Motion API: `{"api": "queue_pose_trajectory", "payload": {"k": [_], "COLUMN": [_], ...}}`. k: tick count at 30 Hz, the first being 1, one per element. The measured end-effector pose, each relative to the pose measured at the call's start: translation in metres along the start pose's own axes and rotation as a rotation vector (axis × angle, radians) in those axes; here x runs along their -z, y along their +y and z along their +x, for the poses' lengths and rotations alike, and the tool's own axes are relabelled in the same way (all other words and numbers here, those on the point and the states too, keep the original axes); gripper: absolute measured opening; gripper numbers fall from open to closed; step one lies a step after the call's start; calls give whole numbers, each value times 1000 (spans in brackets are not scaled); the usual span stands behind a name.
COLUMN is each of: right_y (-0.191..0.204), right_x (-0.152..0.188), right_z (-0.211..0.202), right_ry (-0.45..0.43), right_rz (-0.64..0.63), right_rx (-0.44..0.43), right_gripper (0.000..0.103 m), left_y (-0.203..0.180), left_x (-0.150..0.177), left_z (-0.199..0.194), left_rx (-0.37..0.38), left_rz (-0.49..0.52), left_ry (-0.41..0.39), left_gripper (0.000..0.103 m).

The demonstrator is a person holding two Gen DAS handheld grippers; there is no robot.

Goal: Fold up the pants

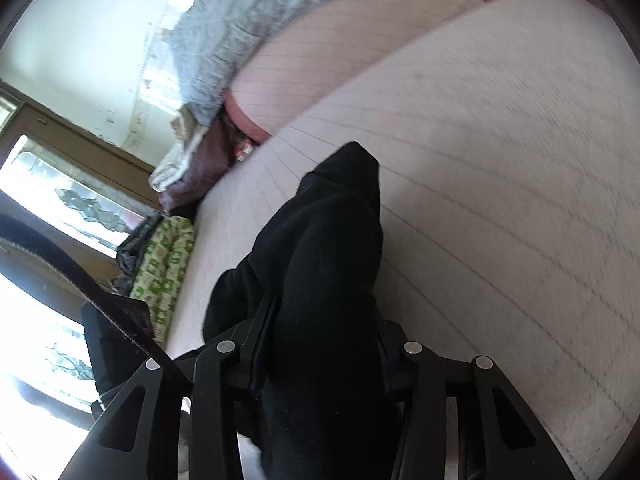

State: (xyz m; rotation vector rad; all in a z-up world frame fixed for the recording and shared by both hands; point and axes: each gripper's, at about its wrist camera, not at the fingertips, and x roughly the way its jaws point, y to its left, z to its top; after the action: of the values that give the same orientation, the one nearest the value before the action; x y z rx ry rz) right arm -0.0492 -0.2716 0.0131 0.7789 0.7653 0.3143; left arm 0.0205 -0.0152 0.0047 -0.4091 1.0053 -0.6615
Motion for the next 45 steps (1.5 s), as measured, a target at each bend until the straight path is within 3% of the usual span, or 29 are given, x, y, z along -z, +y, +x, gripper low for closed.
{"api": "queue_pose_trajectory", "payload": {"k": [5, 8, 9, 11, 16, 21, 24, 28, 30, 31, 34, 39, 43, 44, 45], "right_y": [9, 5, 1, -5, 3, 29, 37, 26, 16, 12, 8, 10, 22, 27, 33], "right_x": [-30, -44, -47, -50, -41, -9, 18, 37, 38, 37, 30, 29, 47, 50, 60], "right_z": [23, 45, 51, 57, 26, -4, -9, 7, 15, 16, 10, -24, -48, -52, -58], "right_ry": [-30, -38, -47, -49, -86, -109, -106, -59, -27, -18, -27, -118, -187, -200, -225], "right_rz": [-18, -46, -57, -76, -139, -245, -275, -278, -282, -279, -266, -211, -233, -240, -259], "right_rx": [27, 147, 243, 343, 342, 309, 282, 281, 306, 302, 267, 216, 251, 262, 288], "right_gripper": [45, 48, 48, 54, 58, 58, 60, 69, 72, 72, 72, 72, 72, 72, 72], "left_y": [12, 31, 37, 50, 35, 19, 5, 19, 38, 49, 53, 21, -23, -34, -44], "left_x": [-39, -54, -57, -60, -59, -65, -65, -63, -62, -61, -59, -37, 1, 13, 22], "left_z": [14, 31, 36, 38, 3, -20, 0, 47, 63, 62, 48, -13, -67, -79, -88], "left_rx": [-60, -179, -194, -162, -184, -112, -142, -272, -261, -218, -183, -292, -441, -482, -518], "left_rz": [-27, -31, -41, -81, -18, -25, 8, -12, -85, -140, -158, 5, 151, 183, 206], "left_ry": [-18, -4, 13, 54, -11, -80, -60, 11, 66, 67, 55, -89, -308, -374, -430], "left_gripper": [44, 47, 51, 54, 54, 55, 57, 63, 71, 71, 71, 70, 71, 74, 85]}}
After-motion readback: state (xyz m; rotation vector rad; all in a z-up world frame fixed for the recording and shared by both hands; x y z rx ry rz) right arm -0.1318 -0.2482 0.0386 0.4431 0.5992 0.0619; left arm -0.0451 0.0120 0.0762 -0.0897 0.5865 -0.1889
